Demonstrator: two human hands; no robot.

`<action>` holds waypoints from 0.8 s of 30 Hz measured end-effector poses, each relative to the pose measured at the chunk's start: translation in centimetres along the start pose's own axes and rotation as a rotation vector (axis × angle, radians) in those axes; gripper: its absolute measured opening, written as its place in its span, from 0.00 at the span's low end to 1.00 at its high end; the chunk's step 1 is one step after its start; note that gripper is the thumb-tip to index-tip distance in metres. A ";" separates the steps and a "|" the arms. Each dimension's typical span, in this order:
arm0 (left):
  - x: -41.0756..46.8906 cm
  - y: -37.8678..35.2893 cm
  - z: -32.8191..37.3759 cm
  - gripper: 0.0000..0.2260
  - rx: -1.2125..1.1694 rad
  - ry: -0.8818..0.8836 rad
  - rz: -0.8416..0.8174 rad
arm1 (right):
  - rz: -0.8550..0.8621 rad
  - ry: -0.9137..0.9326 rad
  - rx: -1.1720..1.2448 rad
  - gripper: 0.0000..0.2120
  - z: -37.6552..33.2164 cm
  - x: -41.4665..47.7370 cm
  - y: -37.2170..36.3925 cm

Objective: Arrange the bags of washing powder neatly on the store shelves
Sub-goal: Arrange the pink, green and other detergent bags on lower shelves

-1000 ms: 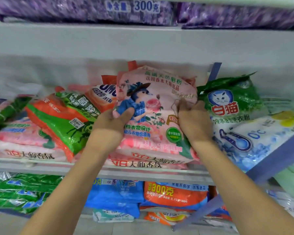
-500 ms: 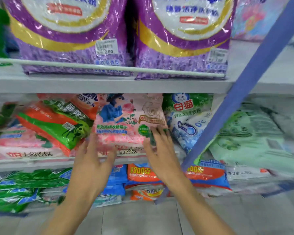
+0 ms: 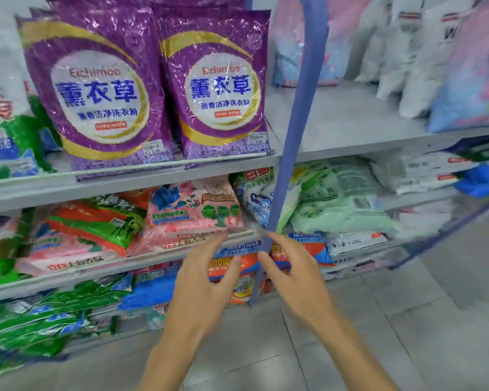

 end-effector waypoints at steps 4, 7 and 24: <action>-1.0 -1.8 3.0 0.21 0.023 -0.038 -0.098 | 0.081 -0.053 -0.007 0.16 0.4 -2.5 5.7; -0.7 -3.5 5.2 0.21 0.021 -0.033 -0.133 | 0.151 -0.137 -0.004 0.17 1.8 -3.9 9.9; 6.2 -17.6 24.8 0.18 -0.009 -0.327 -0.206 | 0.321 -0.189 -0.094 0.22 10.0 -0.5 31.2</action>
Point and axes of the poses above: each hand's wrist, its own x-axis towards the middle knuckle, its own y-axis out of the back of the hand, z = x × y, the point moved 4 cm from there along x, towards the middle knuckle, and after that the axes turned 4 degrees about x, right-handed, at the moved point
